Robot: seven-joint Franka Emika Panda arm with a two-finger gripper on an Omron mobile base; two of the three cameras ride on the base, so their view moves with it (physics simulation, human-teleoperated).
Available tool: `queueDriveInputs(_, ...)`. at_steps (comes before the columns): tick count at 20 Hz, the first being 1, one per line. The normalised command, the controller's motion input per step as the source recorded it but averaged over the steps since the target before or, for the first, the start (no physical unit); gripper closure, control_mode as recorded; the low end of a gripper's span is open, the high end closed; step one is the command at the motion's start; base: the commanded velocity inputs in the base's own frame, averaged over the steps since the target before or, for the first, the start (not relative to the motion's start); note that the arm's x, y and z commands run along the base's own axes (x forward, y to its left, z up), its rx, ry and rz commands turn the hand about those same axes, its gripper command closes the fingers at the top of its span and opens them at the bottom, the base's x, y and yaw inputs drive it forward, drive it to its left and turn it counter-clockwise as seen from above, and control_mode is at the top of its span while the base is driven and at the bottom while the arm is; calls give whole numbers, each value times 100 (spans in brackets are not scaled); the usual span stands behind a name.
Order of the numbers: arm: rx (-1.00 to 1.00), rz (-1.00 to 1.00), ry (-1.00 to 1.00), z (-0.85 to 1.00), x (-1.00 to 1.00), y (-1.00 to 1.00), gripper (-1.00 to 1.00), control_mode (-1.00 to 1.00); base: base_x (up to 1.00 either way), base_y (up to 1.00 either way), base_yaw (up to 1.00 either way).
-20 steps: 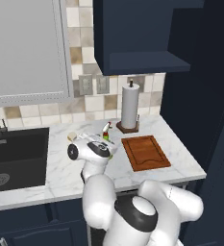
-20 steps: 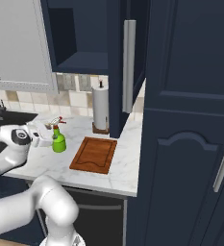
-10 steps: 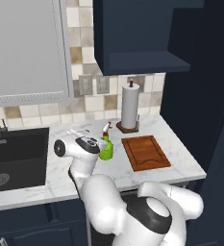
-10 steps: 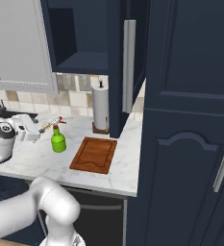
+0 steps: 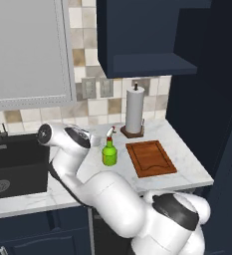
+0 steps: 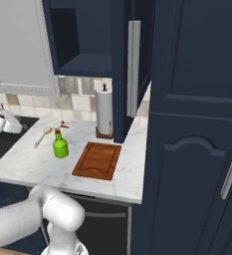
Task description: Grab the spray bottle from the cabinet, then place it next to the cutting board for sanitizing. Then grab the dish brush from the countertop next to the sink and place it next to the cutting board.
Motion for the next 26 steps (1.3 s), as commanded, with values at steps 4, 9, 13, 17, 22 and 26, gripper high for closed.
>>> queueDriveInputs(4,0,0,57,0,10,16,-100,-100,0,0,0)
queueDriveInputs(9,0,0,41,-1,34,8,-100,-100,0,0,0)
queueDriveInputs(13,0,0,29,-17,28,16,-100,-100,0,0,0)
queueDriveInputs(17,3,1,24,-32,20,15,-100,-100,0,0,0)
queueDriveInputs(22,8,5,9,-30,11,13,-100,-100,0,0,0)
queueDriveInputs(26,8,7,0,-34,14,15,-100,-100,0,0,0)
